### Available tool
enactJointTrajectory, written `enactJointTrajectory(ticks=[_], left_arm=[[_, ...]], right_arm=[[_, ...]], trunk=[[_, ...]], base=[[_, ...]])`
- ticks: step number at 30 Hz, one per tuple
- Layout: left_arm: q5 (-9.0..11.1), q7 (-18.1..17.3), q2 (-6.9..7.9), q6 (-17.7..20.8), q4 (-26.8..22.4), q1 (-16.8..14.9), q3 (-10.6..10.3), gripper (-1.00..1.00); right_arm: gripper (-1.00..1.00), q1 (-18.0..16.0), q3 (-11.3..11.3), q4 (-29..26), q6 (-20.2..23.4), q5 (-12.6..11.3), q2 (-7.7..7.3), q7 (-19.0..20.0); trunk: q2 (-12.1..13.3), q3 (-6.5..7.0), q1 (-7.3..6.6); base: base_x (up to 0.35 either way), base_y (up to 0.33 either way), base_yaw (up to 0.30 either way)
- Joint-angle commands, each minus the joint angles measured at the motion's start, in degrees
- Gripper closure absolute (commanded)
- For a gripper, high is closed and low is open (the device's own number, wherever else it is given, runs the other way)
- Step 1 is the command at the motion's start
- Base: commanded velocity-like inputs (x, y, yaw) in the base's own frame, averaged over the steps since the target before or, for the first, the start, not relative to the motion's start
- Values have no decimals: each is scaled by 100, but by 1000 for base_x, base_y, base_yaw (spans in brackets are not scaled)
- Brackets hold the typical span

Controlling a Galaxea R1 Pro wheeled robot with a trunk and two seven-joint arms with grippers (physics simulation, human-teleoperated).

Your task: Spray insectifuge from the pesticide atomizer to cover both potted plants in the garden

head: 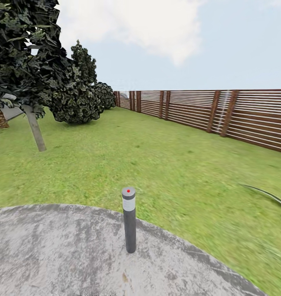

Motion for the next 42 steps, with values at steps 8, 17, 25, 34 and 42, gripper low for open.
enactJointTrajectory(ticks=[8,17,25,34,42], left_arm=[[84,-3,-17,-19,13,-4,-8,-100],[85,5,-7,-14,19,-4,0,-100],[85,-1,7,-19,21,-4,-8,-100],[85,-9,13,-27,21,-4,-8,-100],[85,-12,5,-19,21,-5,-16,-100]], right_arm=[[-100,-2,-5,8,-18,2,0,0],[-100,-2,-1,25,-11,12,0,2],[-100,-2,56,284,-16,40,25,3],[-100,-2,57,319,-18,46,26,4],[-100,-2,57,320,-18,46,27,4]], trunk=[[-3,-6,0],[-3,-6,0],[-3,-12,0],[-3,-35,0],[-3,-57,0]], base=[[0,-62,281],[0,0,280],[0,103,280],[0,298,280],[7,274,281]])
